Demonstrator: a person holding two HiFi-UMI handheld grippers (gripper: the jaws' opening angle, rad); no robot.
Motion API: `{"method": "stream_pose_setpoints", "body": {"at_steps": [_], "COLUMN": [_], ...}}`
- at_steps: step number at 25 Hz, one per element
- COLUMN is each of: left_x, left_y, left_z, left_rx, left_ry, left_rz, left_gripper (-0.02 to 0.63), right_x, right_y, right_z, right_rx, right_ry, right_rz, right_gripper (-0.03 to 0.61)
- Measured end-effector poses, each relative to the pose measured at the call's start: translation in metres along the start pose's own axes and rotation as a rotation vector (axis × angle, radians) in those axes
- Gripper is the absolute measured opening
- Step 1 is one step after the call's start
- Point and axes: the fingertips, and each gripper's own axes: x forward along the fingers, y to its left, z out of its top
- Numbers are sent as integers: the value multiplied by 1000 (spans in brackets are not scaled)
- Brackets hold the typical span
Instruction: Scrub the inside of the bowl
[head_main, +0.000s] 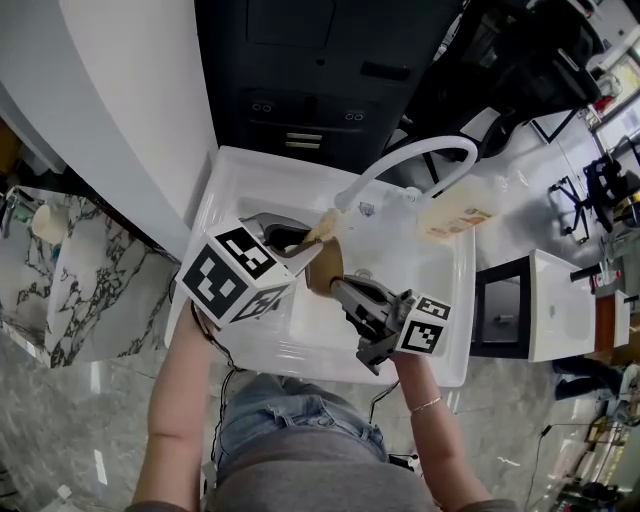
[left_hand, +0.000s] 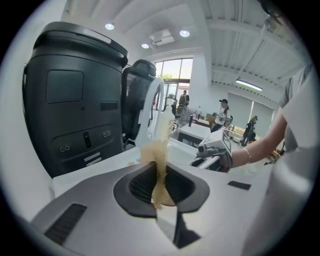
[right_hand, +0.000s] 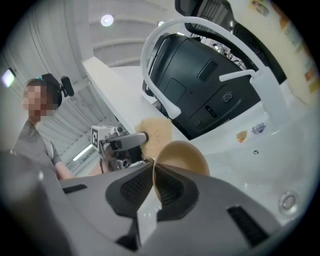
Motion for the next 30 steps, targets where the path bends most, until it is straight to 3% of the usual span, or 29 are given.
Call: {"method": "stream_pose_setpoints", "body": {"at_steps": [4,7,11,14,17,23,30], "left_x": [-17,-21,-25,-25,-22,-14,-12], "left_y": [25,31,21,10,1,-12,-13], "left_z": [-4,-15,-18,-18,-16,-26,-37], "left_rx": [-93,-157,-123,-12,42,33,-5], "left_ry": [-77,-85,-113,-101,-87,-28,-2], "left_rz": [27,-38,-143,-208,-274,-409,-482], "left_gripper": [46,46,46,46,46,46,46], "right_x": [-9,-16,-22,-20,-18,-16,-20], "right_y": [6,11,15,22,26,34,40], "right_z": [18,27,33,30,19,6,11], "right_rx": [141,245,327,335,320,275,252], "right_ry": [-115,-165,-201,-178,-116,-34,-31], "right_rz": [119,230,324,358,372,398,463], "right_gripper": [23,23,23,23,23,23,25]}}
